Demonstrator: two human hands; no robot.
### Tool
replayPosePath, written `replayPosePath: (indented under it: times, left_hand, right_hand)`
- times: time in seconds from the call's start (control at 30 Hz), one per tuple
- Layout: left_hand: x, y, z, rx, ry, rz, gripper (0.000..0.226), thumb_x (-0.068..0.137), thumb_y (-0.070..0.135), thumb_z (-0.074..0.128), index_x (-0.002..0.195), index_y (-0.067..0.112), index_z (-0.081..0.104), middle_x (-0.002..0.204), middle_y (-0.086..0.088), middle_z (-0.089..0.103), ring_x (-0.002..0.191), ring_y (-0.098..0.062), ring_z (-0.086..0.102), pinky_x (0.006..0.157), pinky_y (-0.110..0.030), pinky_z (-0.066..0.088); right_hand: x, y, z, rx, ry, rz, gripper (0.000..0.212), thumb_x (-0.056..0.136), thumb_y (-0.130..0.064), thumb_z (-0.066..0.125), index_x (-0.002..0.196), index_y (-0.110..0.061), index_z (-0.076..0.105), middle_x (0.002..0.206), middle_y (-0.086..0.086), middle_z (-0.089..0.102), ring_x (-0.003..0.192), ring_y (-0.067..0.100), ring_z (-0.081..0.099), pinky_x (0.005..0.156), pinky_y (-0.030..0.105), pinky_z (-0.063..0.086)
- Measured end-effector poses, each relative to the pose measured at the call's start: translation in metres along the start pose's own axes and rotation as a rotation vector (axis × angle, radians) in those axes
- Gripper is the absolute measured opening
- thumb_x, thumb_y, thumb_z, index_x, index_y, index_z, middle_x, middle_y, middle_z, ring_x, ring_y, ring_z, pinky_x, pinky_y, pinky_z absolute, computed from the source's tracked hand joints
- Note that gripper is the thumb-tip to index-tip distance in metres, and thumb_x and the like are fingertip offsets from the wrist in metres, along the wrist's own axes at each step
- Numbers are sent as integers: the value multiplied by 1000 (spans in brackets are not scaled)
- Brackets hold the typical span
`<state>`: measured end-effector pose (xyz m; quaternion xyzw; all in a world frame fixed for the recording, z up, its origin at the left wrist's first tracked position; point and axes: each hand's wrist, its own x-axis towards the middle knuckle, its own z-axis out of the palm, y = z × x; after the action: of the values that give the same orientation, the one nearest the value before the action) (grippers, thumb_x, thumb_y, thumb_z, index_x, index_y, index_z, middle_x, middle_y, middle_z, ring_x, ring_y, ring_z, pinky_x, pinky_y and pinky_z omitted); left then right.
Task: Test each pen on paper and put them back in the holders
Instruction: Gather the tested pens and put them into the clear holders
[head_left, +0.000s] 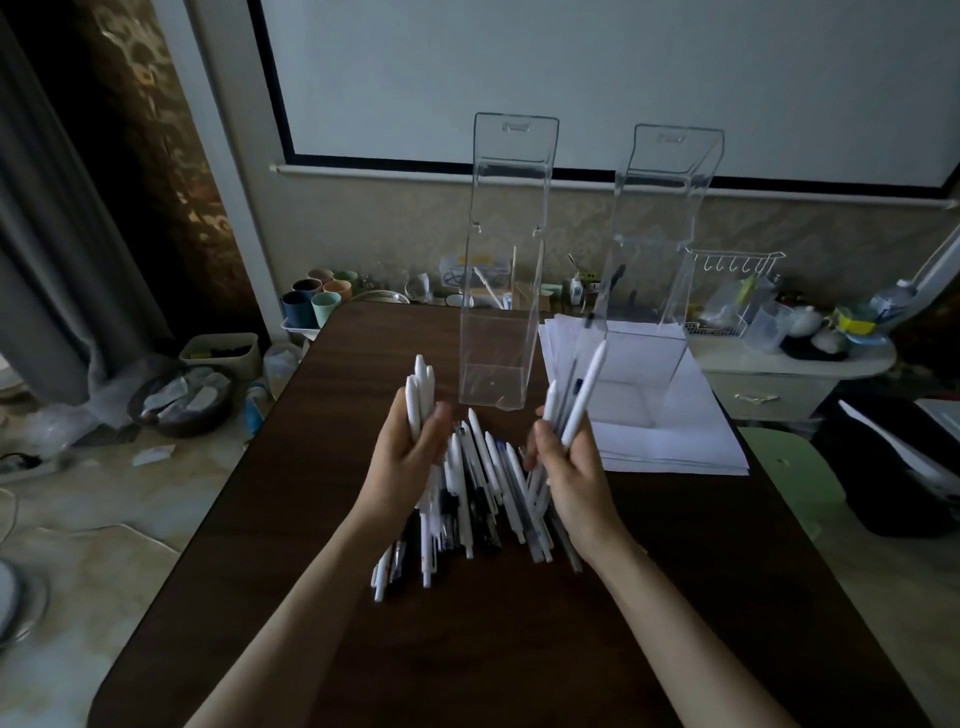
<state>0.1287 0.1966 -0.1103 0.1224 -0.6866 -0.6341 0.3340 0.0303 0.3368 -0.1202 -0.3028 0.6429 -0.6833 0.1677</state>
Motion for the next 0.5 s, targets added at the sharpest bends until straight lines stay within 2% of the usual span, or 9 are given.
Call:
replayPosePath:
  times: [0.07, 0.17, 0.27, 0.37, 0.5]
  left_hand:
    - [6, 6, -5, -146, -29, -40, 21, 95, 26, 48, 101, 6, 51, 67, 0, 45, 61, -14, 43, 61, -28, 43]
    - [16, 16, -10, -374, -94, -176, 18, 95, 23, 48, 98, 8, 57, 73, 0, 56, 68, -15, 51, 65, -28, 49]
    - [24, 21, -9, -547, -154, -232, 28, 94, 16, 43, 114, 1, 55, 97, -6, 68, 89, -18, 64, 76, -28, 54]
    - [31, 22, -4, -575, -119, -234, 36, 96, 14, 42, 125, -6, 47, 118, -12, 64, 109, -22, 62, 81, -30, 53]
    - [52, 33, 5, -462, -88, -169, 33, 98, 14, 39, 125, -4, 47, 118, -8, 64, 107, -21, 62, 81, -34, 55]
  right_hand:
    - [2, 0, -3, 40, 31, 3, 12, 98, -19, 42, 108, -16, 48, 76, 2, 46, 65, 6, 51, 64, 17, 49]
    - [3, 0, -6, 92, 32, 28, 8, 98, -20, 43, 101, -18, 50, 72, 0, 47, 67, 11, 49, 66, 20, 49]
    - [5, -3, -5, 126, 25, 43, 9, 98, -20, 43, 102, -18, 51, 69, -4, 49, 67, 10, 50, 67, 19, 49]
    - [8, -7, -6, 168, -8, 51, 10, 98, -22, 43, 103, -19, 52, 68, -8, 49, 69, 12, 50, 70, 24, 48]
    - [12, -10, -9, 140, -15, 51, 11, 98, -22, 42, 103, -20, 52, 69, -7, 48, 72, 15, 48, 74, 26, 44]
